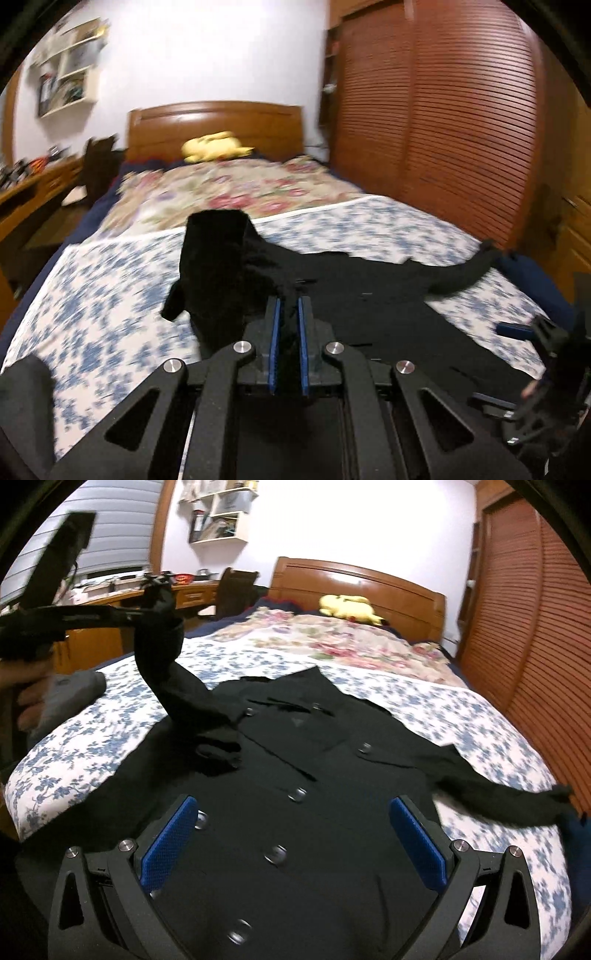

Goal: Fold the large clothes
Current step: 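Fold the held sleeve across the coat body with the left tool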

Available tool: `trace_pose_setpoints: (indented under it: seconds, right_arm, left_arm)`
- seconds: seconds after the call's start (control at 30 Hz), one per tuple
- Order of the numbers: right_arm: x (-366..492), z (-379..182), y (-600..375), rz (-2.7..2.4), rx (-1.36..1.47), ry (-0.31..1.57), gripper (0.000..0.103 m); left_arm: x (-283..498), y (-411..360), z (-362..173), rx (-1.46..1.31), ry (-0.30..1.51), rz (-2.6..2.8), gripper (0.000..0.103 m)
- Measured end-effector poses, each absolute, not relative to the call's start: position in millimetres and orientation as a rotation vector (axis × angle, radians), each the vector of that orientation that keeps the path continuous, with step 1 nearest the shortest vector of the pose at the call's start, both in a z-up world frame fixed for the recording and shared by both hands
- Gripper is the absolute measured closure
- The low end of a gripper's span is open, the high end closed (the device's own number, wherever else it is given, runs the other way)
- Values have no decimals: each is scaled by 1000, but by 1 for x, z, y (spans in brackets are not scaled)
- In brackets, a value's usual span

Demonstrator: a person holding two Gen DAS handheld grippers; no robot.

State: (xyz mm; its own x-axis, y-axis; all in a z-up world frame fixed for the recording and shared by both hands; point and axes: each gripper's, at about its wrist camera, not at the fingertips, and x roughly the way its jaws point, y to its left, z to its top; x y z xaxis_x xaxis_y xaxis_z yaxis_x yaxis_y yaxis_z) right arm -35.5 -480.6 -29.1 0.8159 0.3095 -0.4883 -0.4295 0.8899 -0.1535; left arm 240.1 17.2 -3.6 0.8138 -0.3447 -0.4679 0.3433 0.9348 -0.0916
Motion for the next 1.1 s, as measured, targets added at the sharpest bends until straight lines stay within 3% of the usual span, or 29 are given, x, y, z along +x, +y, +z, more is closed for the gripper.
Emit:
trace_pose_setpoints:
  seconds: [0.37, 0.5, 0.6, 1.1]
  right_arm:
    - [-55, -22, -494, 348, -230, 501, 0]
    - [-53, -21, -492, 351, -215, 507, 0]
    - [-55, -22, -488, 353, -214, 511, 0]
    - [-49, -33, -436, 565, -205, 530, 0]
  left_arm:
    - [206, -26, 2, 40, 519, -492, 88]
    - [195, -28, 5, 30, 523, -525, 73]
    - [186, -21, 11, 20, 509, -535, 68]
    - [161, 50, -5, 34, 496, -362, 65]
